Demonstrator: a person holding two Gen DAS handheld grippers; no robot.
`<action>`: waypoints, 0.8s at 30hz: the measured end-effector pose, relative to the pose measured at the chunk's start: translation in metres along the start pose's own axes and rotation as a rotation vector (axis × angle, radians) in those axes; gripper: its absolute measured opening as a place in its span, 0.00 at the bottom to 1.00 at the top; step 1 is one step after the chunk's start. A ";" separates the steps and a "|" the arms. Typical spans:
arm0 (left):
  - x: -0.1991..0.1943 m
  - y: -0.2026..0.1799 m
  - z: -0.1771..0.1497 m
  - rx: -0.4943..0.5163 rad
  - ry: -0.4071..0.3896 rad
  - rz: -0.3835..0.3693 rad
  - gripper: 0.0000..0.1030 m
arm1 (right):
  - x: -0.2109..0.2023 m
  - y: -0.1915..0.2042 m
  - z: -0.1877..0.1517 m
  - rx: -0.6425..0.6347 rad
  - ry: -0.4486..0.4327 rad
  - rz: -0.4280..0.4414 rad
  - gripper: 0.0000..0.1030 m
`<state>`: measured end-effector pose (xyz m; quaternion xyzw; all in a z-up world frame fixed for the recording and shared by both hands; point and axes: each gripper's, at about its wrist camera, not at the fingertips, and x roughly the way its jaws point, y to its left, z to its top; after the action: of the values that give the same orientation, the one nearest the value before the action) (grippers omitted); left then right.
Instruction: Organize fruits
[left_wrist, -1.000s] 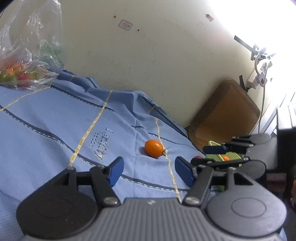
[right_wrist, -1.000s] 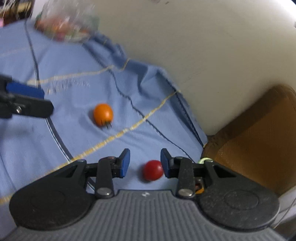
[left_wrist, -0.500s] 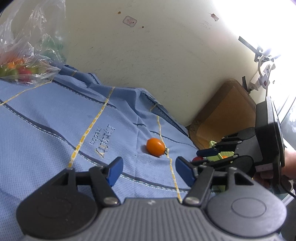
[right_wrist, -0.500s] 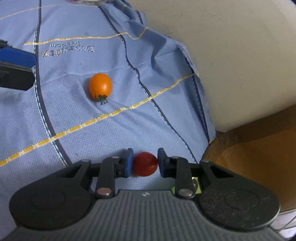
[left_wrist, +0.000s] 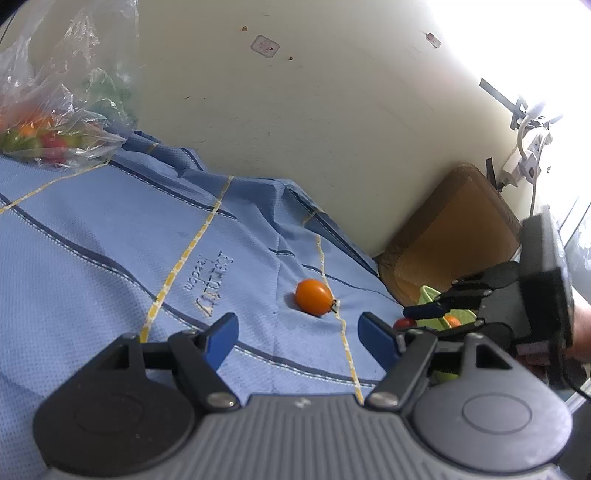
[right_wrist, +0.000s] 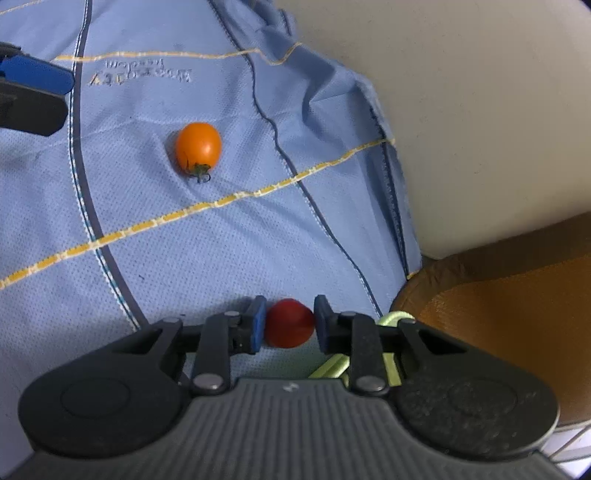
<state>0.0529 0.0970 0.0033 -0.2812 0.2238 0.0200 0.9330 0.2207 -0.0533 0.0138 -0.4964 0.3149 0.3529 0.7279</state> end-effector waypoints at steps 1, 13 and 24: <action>-0.001 0.001 0.000 -0.005 -0.005 0.000 0.71 | -0.005 0.000 0.000 0.025 -0.022 0.002 0.29; -0.011 0.018 0.007 -0.080 -0.070 0.019 0.71 | -0.056 0.046 -0.003 0.355 -0.385 0.318 0.30; -0.009 -0.006 0.004 0.041 -0.073 0.003 0.70 | -0.072 -0.026 -0.042 0.759 -0.521 0.372 0.40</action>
<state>0.0478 0.0952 0.0129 -0.2605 0.1902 0.0272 0.9462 0.1978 -0.1137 0.0722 -0.0269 0.3119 0.4495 0.8366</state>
